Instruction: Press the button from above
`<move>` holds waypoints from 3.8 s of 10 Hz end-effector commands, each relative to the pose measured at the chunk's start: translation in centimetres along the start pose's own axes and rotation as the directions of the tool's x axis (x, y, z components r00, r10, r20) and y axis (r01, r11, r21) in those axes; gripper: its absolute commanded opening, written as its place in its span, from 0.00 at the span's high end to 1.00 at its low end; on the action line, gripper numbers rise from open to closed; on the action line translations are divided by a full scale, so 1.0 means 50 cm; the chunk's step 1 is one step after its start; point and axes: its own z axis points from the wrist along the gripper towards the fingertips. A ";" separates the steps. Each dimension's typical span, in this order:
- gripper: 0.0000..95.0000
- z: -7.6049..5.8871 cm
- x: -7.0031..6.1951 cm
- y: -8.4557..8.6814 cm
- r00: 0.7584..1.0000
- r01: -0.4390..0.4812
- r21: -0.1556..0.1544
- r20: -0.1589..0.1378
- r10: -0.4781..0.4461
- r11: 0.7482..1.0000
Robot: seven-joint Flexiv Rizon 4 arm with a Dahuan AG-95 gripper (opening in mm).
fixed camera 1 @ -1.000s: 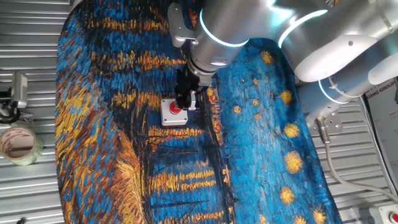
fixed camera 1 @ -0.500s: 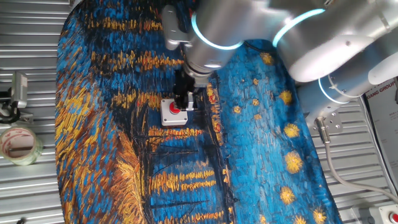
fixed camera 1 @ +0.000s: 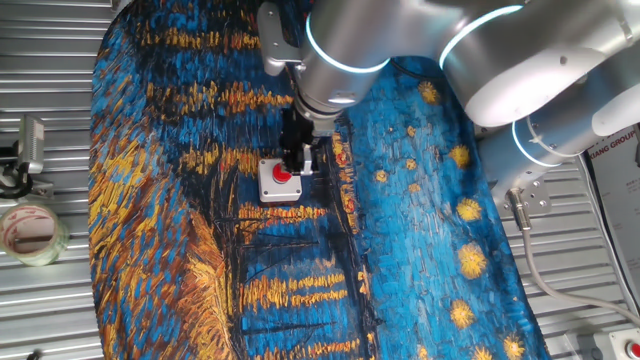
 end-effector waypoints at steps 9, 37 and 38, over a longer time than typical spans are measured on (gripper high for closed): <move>1.00 -0.064 0.002 0.007 0.999 -0.013 -0.001 -0.047 0.013 1.000; 1.00 -0.084 0.005 0.003 0.998 -0.040 -0.007 -0.053 0.040 0.999; 1.00 -0.084 0.005 0.003 0.998 -0.040 -0.008 -0.053 0.040 0.999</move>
